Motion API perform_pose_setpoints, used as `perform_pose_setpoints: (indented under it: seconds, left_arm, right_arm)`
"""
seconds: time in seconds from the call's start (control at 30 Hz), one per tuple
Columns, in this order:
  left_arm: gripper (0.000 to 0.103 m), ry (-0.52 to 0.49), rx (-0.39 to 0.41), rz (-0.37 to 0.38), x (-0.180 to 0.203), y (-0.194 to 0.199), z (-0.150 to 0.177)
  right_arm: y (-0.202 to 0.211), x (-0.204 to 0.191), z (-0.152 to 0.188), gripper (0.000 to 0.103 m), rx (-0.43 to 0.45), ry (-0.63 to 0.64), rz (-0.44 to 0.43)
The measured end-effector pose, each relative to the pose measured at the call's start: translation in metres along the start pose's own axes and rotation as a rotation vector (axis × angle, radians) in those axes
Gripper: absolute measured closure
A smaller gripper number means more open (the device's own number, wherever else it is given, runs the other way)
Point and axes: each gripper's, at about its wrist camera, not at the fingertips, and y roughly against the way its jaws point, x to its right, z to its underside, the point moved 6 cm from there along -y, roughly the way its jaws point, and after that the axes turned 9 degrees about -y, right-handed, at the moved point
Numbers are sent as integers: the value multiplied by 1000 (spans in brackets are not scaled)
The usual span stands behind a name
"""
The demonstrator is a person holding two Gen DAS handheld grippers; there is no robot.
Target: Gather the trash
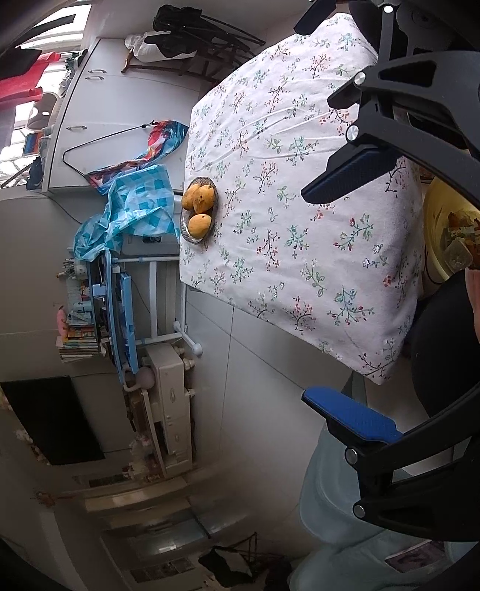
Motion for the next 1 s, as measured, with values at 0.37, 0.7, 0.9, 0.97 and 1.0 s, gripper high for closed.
perform_pose_setpoints:
  seconds: [0.37, 0.7, 0.9, 0.97, 1.0]
  left_arm:
    - [7, 4, -5, 3, 1, -1, 0]
    - [7, 9, -12, 6, 3, -4, 2]
    - [7, 7, -13, 3, 2, -6, 2]
    - [7, 8, -14, 3, 2, -6, 3]
    - [7, 9, -14, 4, 2, -6, 2]
  right_arm:
    - [-1, -2, 1, 8, -4, 4, -1]
    - [-1, -3, 2, 8, -5, 4, 0]
    - [-1, -2, 1, 8, -5, 4, -1]
    - [-1, -2, 1, 8, -5, 4, -1]
    - [-1, -2, 1, 8, -5, 4, -1]
